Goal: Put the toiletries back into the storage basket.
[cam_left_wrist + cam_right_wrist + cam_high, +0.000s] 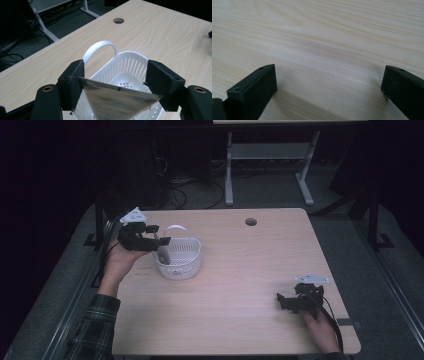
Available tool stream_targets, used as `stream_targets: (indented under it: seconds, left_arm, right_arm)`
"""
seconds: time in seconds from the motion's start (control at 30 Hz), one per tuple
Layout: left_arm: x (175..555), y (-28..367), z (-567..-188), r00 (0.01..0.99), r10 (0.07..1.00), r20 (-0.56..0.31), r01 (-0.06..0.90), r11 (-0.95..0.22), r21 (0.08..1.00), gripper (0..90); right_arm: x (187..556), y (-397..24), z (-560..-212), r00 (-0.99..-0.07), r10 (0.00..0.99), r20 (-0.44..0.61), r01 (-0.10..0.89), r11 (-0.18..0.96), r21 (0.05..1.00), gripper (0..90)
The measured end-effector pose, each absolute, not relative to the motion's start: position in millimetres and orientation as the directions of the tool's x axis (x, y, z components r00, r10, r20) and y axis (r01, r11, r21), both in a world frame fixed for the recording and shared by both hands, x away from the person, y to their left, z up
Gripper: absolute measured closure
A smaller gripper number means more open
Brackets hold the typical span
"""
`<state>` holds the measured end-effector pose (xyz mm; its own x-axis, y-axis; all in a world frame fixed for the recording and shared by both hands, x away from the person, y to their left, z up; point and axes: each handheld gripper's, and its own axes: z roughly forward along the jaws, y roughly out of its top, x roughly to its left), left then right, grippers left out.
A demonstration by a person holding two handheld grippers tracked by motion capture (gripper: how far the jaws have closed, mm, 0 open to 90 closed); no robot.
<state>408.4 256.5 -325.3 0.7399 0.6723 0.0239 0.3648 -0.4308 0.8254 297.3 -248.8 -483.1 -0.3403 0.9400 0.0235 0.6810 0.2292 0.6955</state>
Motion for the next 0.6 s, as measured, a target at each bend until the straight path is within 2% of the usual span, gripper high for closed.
stream_targets:
  seconds: [0.6]
  left_arm:
    - [411.7,253.8,-349.4,0.742,0.669,0.038,0.387,-0.473,0.791,31.1]
  right_arm:
    - [297.3,-248.8,-483.1,-0.34,0.94,0.023,0.681,0.229,0.696,0.0]
